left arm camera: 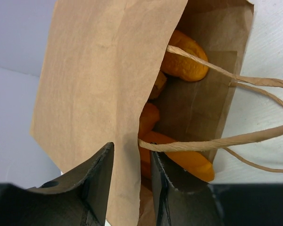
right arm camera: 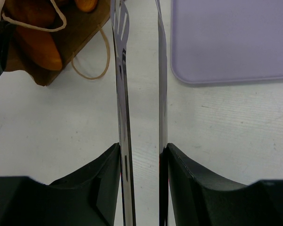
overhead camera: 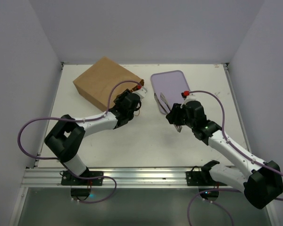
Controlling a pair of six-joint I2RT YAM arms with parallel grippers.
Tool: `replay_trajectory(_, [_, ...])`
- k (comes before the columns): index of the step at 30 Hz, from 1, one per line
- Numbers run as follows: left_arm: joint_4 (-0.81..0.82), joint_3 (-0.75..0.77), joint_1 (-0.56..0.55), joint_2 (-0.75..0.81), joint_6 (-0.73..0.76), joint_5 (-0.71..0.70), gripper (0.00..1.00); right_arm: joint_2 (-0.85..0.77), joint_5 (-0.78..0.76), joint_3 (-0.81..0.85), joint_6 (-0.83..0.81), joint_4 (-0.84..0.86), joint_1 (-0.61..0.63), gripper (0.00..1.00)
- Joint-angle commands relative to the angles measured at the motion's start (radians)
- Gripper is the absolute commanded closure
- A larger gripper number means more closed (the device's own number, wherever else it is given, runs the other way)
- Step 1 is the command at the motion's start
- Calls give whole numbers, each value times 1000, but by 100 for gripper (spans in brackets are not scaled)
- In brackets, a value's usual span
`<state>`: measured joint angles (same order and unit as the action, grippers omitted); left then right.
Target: Take the fake bread out of the paper bag
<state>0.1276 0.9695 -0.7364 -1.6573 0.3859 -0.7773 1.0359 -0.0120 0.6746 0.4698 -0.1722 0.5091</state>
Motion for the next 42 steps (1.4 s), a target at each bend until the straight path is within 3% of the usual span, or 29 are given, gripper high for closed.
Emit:
replay_trajectory(1, [79, 29, -1, 22, 10, 6, 60, -11, 7, -1, -16, 30, -7, 54])
replay_trajectory(4, [49, 34, 35, 56, -47, 114, 63, -2, 7, -17, -7, 51, -9, 54])
replay_trajectory(7, [21, 40, 64, 80, -78, 197, 72, -3, 7, -44, 6, 83, -7, 55])
replay_trajectory(9, [20, 40, 71, 88, -78, 211, 82, -7, 7, -56, 12, 108, -7, 55])
replay_trajectory(16, [-2, 54, 107, 103, -128, 274, 100, 33, 76, -38, -11, 151, -7, 54])
replay_trajectory(26, [-5, 18, 114, 162, -186, 245, 100, 115, 164, -12, -56, 256, 3, 55])
replay_trajectory(32, [-19, -18, 114, 220, -225, 248, 100, 139, 84, 20, -105, 270, 127, 55])
replay_trajectory(42, [-42, -86, 114, 317, -283, 202, 100, 280, 141, 55, -34, 396, 154, 55])
